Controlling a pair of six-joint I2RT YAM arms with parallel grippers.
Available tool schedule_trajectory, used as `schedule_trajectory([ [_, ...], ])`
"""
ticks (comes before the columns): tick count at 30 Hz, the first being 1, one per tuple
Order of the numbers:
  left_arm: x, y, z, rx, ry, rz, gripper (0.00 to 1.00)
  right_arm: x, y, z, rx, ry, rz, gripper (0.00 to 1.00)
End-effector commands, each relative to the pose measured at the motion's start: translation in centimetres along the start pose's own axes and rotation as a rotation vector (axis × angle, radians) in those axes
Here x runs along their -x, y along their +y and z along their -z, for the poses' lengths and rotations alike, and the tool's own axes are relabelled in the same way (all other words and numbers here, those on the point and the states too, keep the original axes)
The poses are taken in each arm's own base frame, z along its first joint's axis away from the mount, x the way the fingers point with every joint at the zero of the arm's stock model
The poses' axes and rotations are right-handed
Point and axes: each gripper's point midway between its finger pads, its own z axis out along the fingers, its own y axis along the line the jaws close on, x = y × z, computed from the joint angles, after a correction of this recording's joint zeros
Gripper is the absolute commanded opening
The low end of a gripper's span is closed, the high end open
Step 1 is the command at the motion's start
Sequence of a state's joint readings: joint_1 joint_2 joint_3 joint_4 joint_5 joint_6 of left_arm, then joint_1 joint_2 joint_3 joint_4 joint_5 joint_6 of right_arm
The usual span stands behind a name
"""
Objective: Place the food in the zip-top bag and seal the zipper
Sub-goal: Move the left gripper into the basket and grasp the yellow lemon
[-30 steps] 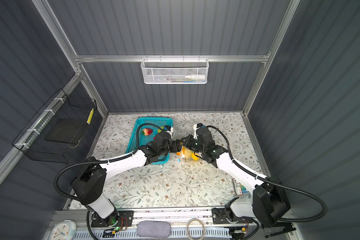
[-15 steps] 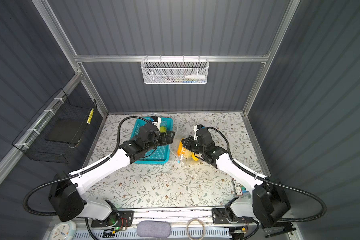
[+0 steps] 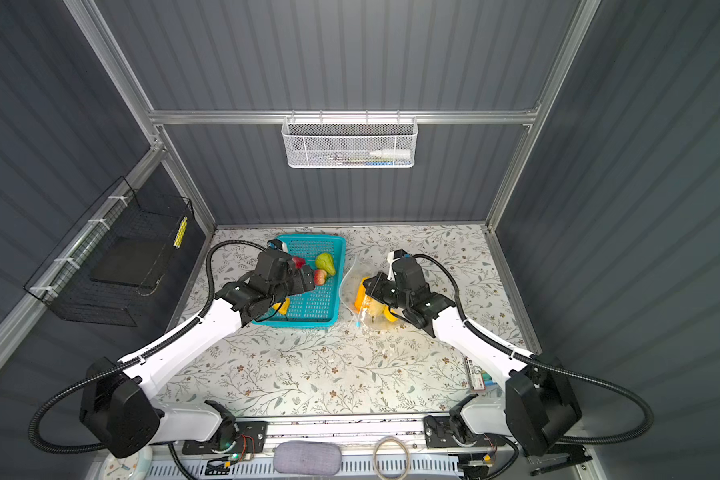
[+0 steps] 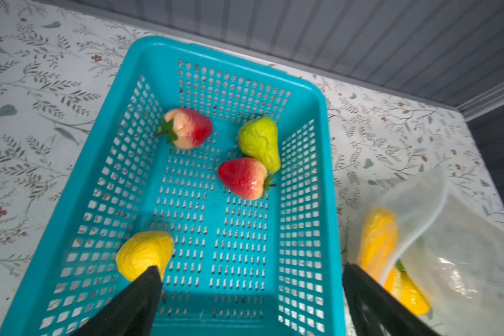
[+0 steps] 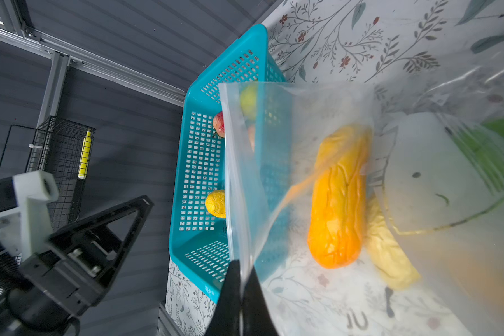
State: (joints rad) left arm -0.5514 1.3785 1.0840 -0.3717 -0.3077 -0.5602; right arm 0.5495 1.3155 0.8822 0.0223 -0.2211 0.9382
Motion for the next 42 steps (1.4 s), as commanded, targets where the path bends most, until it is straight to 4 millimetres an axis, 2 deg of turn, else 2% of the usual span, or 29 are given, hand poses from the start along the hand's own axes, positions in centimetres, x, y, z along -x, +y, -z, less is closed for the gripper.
schedule_trajectory([
  [1,-1.7,3.4,-1.8,0.103,0.077,0.028,0.99,0.0,0.4,0.5,0.001,0.005,0.017,0.00],
  [5,-3.1,5.7,-3.6,0.162,0.142,0.055,0.99,-0.1,0.4,0.4,-0.002,0.010,0.019,0.00],
  [11,-5.0,7.4,-6.3,0.210,0.194,0.079,0.99,-0.2,0.4,0.1,-0.003,0.022,0.016,0.00],
  [20,-7.6,7.7,-10.0,0.237,0.267,0.095,0.99,-0.3,-0.1,0.0,-0.020,0.021,0.019,0.00],
  [29,-8.2,7.1,-11.9,0.206,0.290,0.047,0.99,-0.3,-0.3,-0.2,-0.027,0.024,0.019,0.00],
  [37,-9.3,7.3,-12.7,0.203,0.321,0.012,0.88,-0.3,-0.3,-0.1,-0.026,0.025,0.017,0.00],
  [42,-9.4,7.2,-12.8,0.194,0.324,0.004,0.76,-0.3,-0.3,-0.1,-0.027,0.024,0.017,0.00],
])
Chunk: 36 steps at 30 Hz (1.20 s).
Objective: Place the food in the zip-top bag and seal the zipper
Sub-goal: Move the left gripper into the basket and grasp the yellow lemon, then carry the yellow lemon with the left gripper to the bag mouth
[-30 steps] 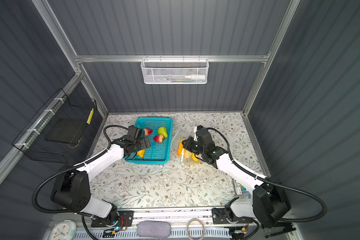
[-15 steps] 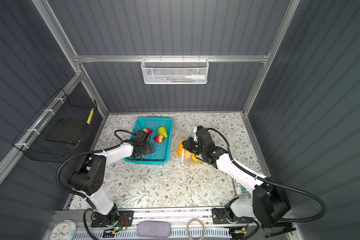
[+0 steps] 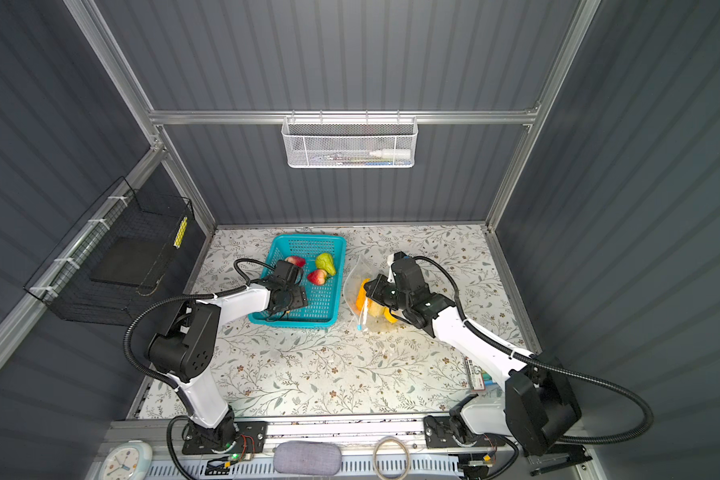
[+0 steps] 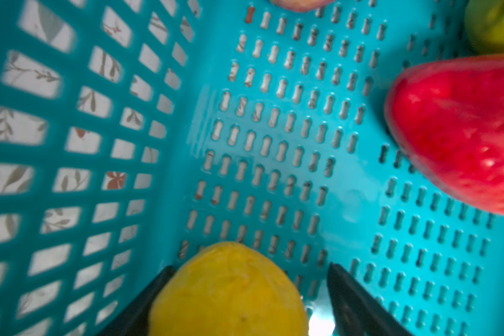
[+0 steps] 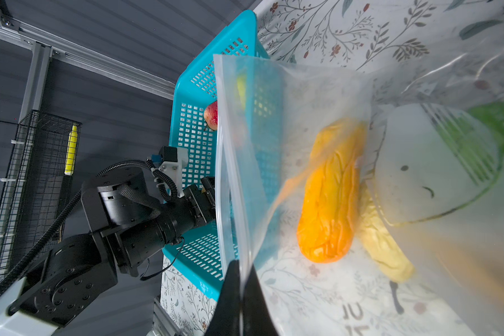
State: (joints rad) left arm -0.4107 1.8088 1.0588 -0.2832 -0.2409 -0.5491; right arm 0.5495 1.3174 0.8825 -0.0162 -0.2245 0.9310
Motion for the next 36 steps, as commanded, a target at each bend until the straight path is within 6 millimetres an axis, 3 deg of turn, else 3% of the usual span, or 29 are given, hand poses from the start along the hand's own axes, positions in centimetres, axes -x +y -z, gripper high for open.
schedule_trajectory([
  [1,0.2,-0.5,-0.3,-0.019,0.006,-0.022,0.74,0.3,0.5,-0.1,0.003,-0.001,0.018,0.00],
  [8,0.5,-0.7,0.1,-0.034,-0.006,-0.045,0.54,0.2,0.4,-0.1,0.003,0.001,0.019,0.00],
  [17,1.8,-2.0,2.5,-0.113,-0.036,-0.050,0.47,0.2,0.3,0.0,-0.001,0.001,0.018,0.00],
  [25,3.9,-5.4,8.5,-0.343,-0.099,-0.001,0.49,0.2,0.3,-0.1,-0.001,0.001,0.019,0.00],
  [36,5.5,-13.5,19.5,-0.727,-0.253,0.031,0.50,0.3,0.3,0.1,-0.003,-0.005,0.021,0.00],
])
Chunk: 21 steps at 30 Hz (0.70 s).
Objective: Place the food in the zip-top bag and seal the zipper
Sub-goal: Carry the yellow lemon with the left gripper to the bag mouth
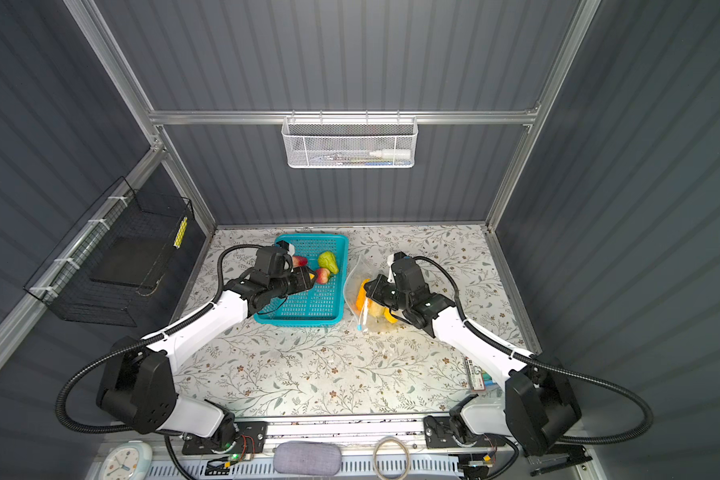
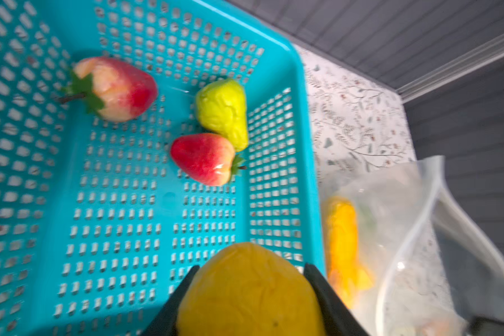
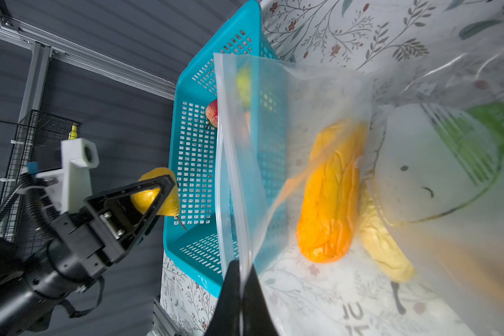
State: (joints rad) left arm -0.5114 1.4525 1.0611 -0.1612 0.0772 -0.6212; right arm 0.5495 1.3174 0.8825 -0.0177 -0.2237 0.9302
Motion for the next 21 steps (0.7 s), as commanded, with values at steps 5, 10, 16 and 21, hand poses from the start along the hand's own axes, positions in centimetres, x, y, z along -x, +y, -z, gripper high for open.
schedule_trajectory([
  [5,1.4,-9.3,1.9,-0.322,-0.075,0.063,0.50,0.3,0.2,0.3,-0.004,-0.009,0.021,0.00],
  [10,0.8,-12.1,1.4,-0.430,-0.080,0.074,0.50,0.3,0.3,0.4,0.001,-0.013,0.019,0.00],
  [16,-1.2,-13.6,-0.3,-0.441,-0.081,0.033,0.50,0.3,0.5,0.5,0.013,-0.018,0.011,0.00],
  [21,-2.6,-13.9,-2.3,-0.424,-0.088,0.005,0.50,0.5,0.6,0.7,0.023,-0.031,0.002,0.00],
])
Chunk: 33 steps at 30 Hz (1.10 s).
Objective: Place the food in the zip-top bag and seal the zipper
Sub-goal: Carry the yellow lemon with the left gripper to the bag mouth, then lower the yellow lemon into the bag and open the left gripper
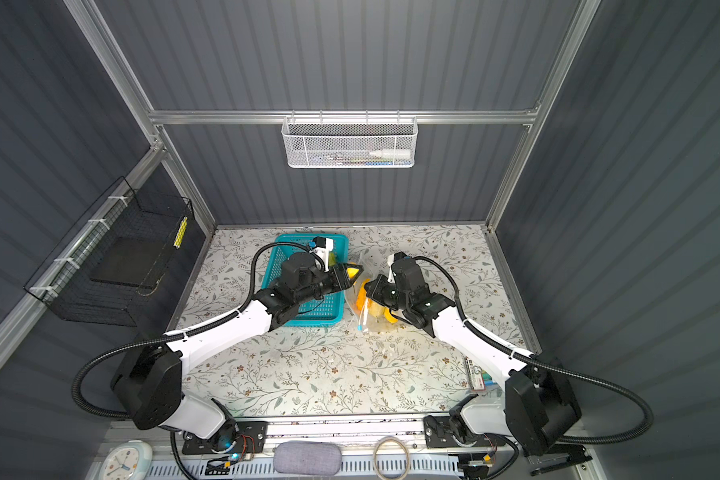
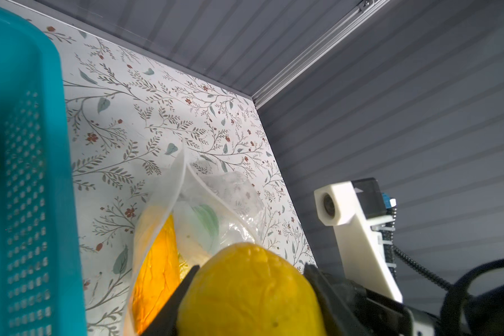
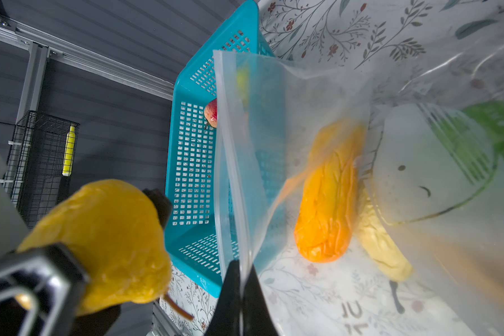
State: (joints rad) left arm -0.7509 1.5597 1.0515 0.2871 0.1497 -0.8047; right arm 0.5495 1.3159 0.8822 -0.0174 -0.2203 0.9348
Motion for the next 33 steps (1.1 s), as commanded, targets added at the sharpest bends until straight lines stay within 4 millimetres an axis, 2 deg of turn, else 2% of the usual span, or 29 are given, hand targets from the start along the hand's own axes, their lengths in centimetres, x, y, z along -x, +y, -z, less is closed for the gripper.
schedule_trajectory([
  [1,0.0,0.1,-0.9,-0.003,-0.042,-0.026,0.50,0.4,0.6,0.8,0.024,-0.033,0.004,0.00],
  [13,-2.5,3.4,-2.3,0.117,-0.011,-0.025,0.50,0.6,0.5,1.0,0.030,-0.056,-0.009,0.00],
  [20,-4.4,5.0,-3.9,0.177,0.094,-0.008,0.55,0.7,0.7,1.1,0.032,-0.055,-0.002,0.00],
  [22,-4.6,5.0,-4.1,0.177,0.110,-0.006,0.58,0.8,0.6,1.1,0.030,-0.057,-0.002,0.00],
  [28,-4.2,4.3,-3.7,0.174,0.117,-0.018,0.82,0.6,0.5,1.0,0.026,-0.053,-0.001,0.00],
  [33,-2.6,2.4,-2.4,0.152,0.094,-0.042,0.85,0.6,0.4,1.1,0.021,-0.053,0.009,0.00],
])
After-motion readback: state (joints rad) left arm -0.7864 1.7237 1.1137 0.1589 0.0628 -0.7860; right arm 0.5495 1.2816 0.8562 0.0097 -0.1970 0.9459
